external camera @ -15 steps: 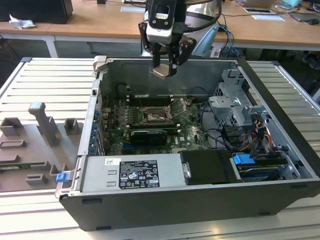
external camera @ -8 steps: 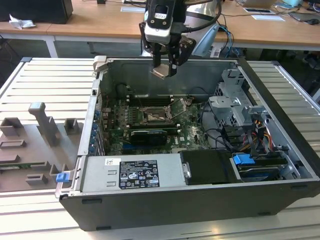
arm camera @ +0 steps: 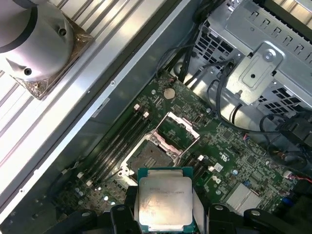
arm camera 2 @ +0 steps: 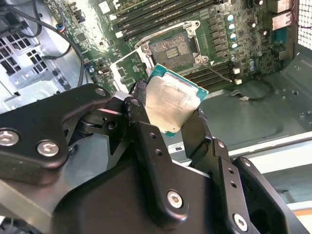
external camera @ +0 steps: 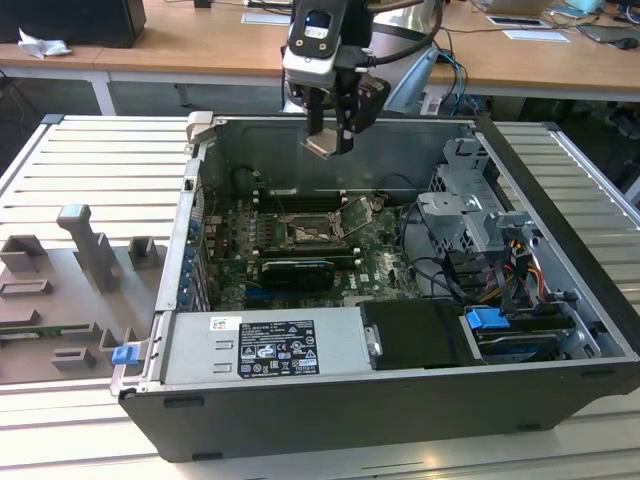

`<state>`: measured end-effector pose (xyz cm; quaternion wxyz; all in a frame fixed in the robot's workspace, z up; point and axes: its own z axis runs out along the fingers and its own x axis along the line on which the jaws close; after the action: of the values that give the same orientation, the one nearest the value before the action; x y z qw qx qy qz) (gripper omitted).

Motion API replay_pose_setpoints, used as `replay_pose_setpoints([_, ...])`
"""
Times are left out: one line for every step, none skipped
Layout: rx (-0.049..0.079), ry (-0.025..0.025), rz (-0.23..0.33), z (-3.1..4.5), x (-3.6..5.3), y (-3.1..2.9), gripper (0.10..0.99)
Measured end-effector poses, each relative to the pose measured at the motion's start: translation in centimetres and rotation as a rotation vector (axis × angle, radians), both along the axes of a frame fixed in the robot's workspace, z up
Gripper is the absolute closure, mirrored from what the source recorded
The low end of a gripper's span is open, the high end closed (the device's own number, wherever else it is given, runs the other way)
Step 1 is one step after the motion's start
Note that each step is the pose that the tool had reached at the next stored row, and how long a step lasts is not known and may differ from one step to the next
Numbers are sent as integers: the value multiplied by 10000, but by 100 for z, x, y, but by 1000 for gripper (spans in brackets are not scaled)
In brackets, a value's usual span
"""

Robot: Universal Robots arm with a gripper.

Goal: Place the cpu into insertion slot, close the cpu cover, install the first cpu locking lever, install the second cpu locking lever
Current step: 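Place the cpu into insertion slot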

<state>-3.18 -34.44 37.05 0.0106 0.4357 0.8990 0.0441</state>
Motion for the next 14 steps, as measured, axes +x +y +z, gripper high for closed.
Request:
replay_pose_setpoints([0, 0, -78, -1, 0, 0, 557])
replay_pose_setpoints([0, 0, -177, -3, 0, 0, 557])
replay_pose_setpoints([-1, 0, -268, -4, -1, 0, 557])
replay_pose_setpoints([-1, 0, -349, -6, 0, 0, 557])
replay_pose_setpoints([0, 0, -429, -7, -1, 0, 557])
replay_pose_setpoints([-1, 0, -463, -7, -1, 0, 557])
replay_pose_setpoints([0, 0, -491, -8, -1, 0, 557])
replay_pose_setpoints([0, 0, -526, -8, -1, 0, 557])
replay_pose_setpoints([-1, 0, -568, -9, -1, 0, 557])
replay_pose_setpoints([-2, -1, -618, -10, -1, 0, 557])
replay_pose_setpoints([-3, 0, -643, -9, -1, 0, 557])
replay_pose_setpoints([-3, 0, -672, -10, -1, 0, 557])
replay_pose_setpoints([-3, 0, -708, -10, -1, 0, 557])
replay_pose_setpoints([-3, 0, -764, -10, -1, 0, 557])
